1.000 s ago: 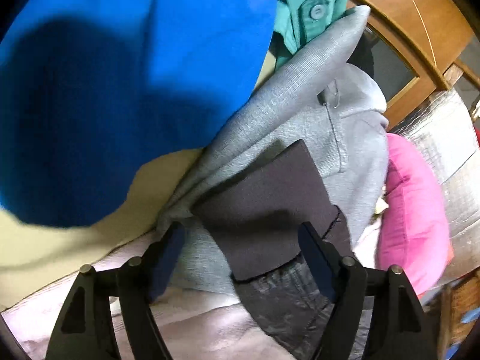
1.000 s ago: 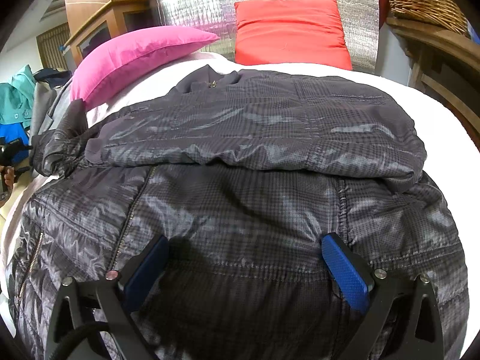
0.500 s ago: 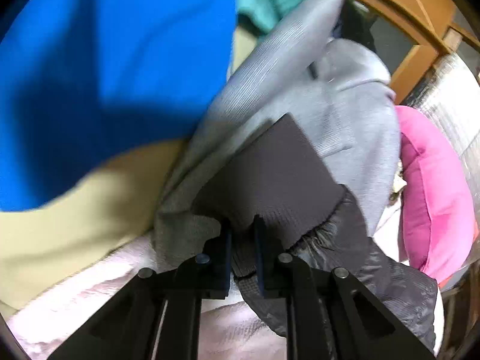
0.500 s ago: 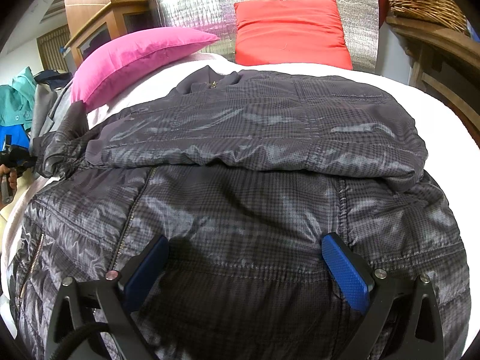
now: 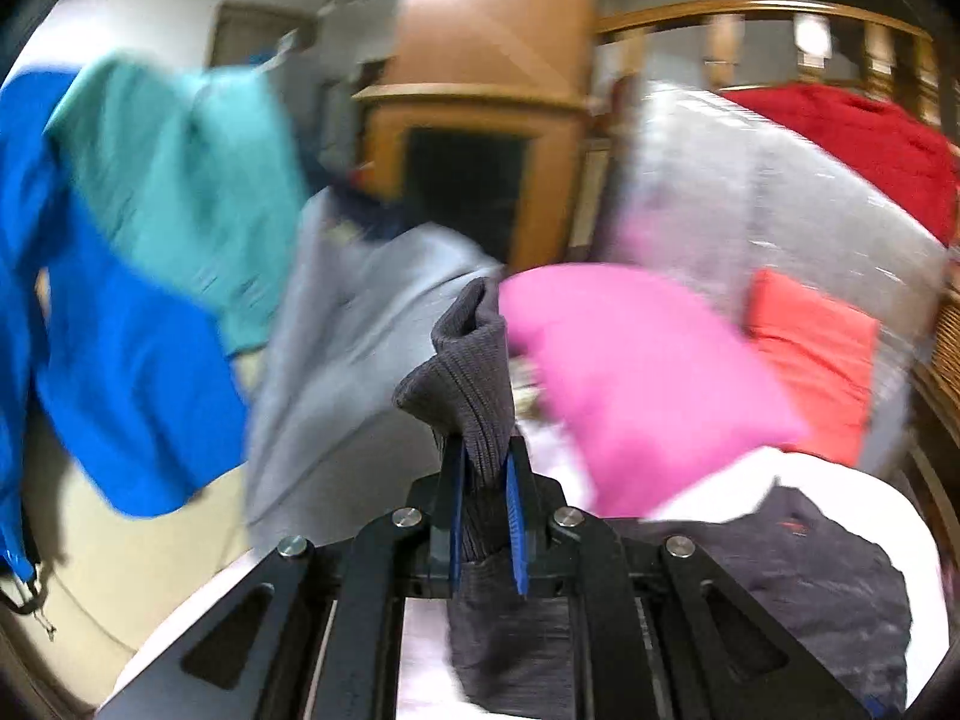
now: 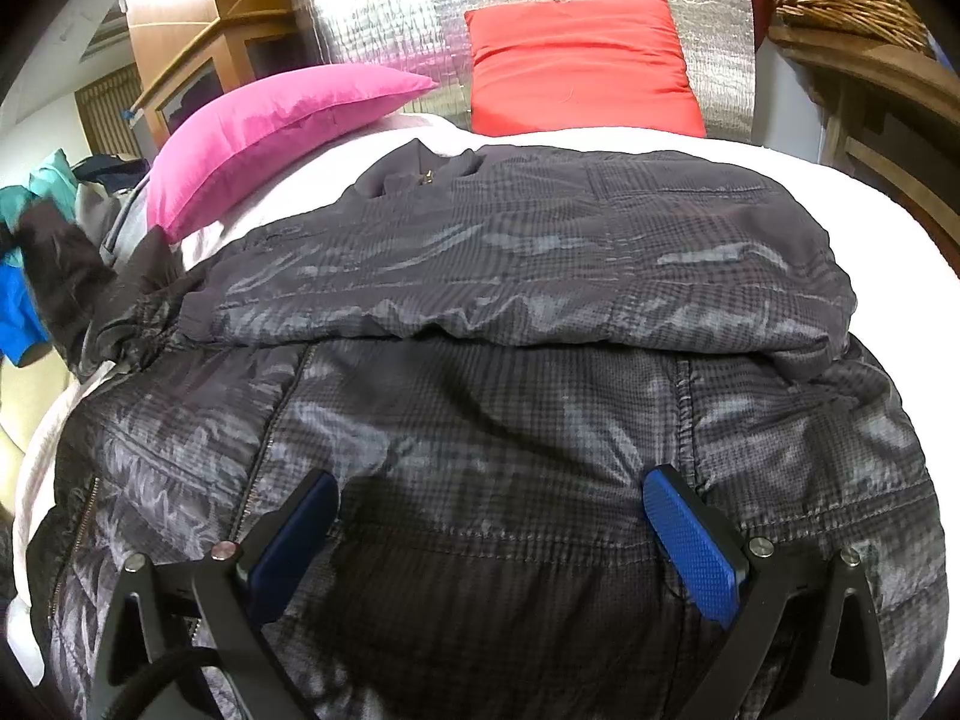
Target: Fold large clothes
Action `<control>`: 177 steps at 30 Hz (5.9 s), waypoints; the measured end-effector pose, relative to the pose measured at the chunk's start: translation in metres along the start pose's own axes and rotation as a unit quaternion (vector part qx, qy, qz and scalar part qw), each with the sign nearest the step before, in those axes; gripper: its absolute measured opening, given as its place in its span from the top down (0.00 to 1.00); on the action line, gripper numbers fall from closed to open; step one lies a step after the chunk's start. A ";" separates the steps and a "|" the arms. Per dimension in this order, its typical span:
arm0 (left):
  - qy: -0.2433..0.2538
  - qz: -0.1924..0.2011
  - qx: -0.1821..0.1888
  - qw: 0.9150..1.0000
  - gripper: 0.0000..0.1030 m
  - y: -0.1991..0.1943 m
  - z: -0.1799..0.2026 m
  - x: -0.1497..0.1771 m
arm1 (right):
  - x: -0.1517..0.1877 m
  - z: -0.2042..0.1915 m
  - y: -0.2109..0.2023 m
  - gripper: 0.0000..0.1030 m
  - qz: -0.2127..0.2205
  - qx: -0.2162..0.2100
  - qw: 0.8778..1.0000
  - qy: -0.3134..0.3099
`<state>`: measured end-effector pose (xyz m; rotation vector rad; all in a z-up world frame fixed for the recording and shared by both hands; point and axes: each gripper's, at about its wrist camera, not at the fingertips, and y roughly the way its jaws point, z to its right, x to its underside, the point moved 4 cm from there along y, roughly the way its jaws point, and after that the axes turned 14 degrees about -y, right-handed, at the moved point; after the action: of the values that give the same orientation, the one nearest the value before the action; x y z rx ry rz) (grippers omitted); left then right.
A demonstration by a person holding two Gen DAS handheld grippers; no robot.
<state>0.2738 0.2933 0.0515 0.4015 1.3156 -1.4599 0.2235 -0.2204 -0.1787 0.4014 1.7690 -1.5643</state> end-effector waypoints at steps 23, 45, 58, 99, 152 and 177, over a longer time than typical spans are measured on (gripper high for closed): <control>0.167 -0.176 0.154 0.958 0.88 0.017 0.340 0.239 | 0.000 0.017 -0.006 0.00 0.058 -0.077 0.992 0.077; 0.002 -0.147 0.141 0.979 0.37 -0.005 0.185 0.208 | 0.002 0.020 -0.008 0.00 0.052 -0.077 0.992 0.080; -0.096 -0.101 0.061 0.988 0.37 0.029 0.081 0.186 | -0.065 0.080 0.003 0.10 0.026 -0.169 0.937 0.306; -0.044 -0.147 0.020 0.988 0.34 0.065 0.087 0.217 | -0.064 0.114 -0.009 0.16 -0.002 -0.007 0.976 0.216; 0.060 -0.186 0.021 0.981 0.27 0.081 0.143 0.269 | -0.069 0.060 0.033 0.27 -0.051 -0.097 0.978 0.177; -0.061 -0.281 0.072 0.955 0.87 0.189 0.092 0.165 | -0.089 0.020 0.059 0.25 -0.054 -0.065 0.996 -0.009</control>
<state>0.4091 0.1713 -0.1443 0.0169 1.2826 -2.0276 0.3295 -0.2063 -0.1601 0.2312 1.8952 -1.5104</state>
